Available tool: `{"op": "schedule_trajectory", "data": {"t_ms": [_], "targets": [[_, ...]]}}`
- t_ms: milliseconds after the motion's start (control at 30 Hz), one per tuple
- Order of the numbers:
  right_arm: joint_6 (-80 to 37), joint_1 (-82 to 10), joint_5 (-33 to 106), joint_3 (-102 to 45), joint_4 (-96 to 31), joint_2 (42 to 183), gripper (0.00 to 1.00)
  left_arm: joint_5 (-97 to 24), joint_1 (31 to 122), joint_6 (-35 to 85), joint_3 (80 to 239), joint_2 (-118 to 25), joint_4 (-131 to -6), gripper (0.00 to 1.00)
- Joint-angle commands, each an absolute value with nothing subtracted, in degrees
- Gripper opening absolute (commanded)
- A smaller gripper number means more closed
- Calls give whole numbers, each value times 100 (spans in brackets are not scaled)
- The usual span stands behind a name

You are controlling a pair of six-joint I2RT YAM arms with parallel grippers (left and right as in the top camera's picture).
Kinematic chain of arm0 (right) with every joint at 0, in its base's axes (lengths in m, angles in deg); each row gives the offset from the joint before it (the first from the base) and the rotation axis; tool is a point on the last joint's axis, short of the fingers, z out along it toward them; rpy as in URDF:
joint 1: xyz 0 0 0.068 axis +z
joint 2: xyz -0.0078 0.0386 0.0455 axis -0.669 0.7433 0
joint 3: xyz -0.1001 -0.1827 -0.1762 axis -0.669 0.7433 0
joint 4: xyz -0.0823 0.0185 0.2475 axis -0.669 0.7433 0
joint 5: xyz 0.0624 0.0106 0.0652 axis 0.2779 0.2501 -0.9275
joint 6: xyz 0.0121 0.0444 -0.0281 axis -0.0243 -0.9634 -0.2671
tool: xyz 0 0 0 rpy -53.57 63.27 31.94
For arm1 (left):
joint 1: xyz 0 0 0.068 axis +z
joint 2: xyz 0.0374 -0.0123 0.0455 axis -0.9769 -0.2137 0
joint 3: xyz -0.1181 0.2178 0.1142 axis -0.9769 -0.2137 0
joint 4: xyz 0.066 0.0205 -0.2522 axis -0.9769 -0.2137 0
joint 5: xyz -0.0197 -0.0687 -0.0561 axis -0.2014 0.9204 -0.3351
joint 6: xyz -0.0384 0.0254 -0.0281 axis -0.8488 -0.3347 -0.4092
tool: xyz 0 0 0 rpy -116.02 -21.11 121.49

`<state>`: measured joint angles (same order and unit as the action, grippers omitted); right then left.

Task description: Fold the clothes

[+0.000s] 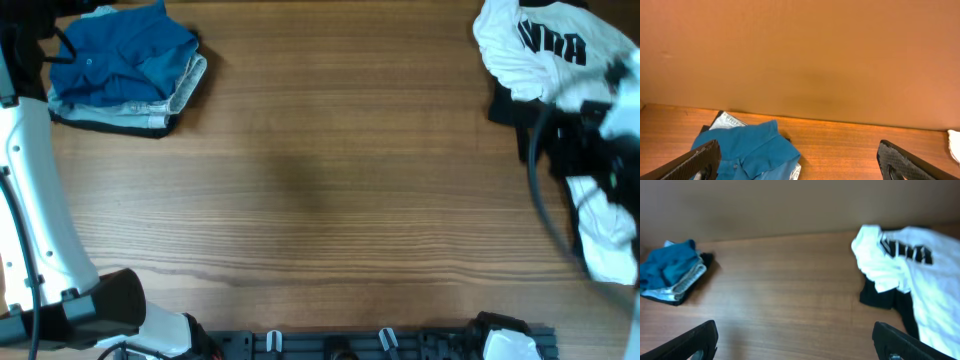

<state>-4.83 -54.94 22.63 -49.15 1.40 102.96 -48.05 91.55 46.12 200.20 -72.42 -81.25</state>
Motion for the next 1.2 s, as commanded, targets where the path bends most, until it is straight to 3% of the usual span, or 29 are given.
{"op": "schedule_trajectory", "data": {"t_ms": [0, 333, 567, 733, 833, 967, 1167], "targets": [[-350, -5509, 2302, -4987, 317, 9656, 100, -4757, 9164, 4558, 19992, -7307, -8214, 100], [-324, -5509, 2678, -4954, 711, 9127, 100, -4757, 9164, 4558, 19992, -7307, -8238, 100], [717, -5498, 1800, -4357, -109, 9299, 100, -4757, 9164, 4560, 19992, -7307, -8238, 100], [651, -4690, 2033, -2163, -2382, 8460, 100, -4757, 9164, 4558, 19992, -7307, -8238, 100], [-433, -4228, 2744, -513, -3855, 7627, 100, -4757, 9164, 4558, 19992, -7307, -8238, 100], [-616, -3986, 2903, 1599, -5514, 6456, 100, -4757, 9164, 4558, 19992, -7307, -8238, 100], [-1097, -3957, 3535, 3293, -6428, 5131, 100, -4757, 9164, 4558, 19992, -7307, -8238, 100]]}}
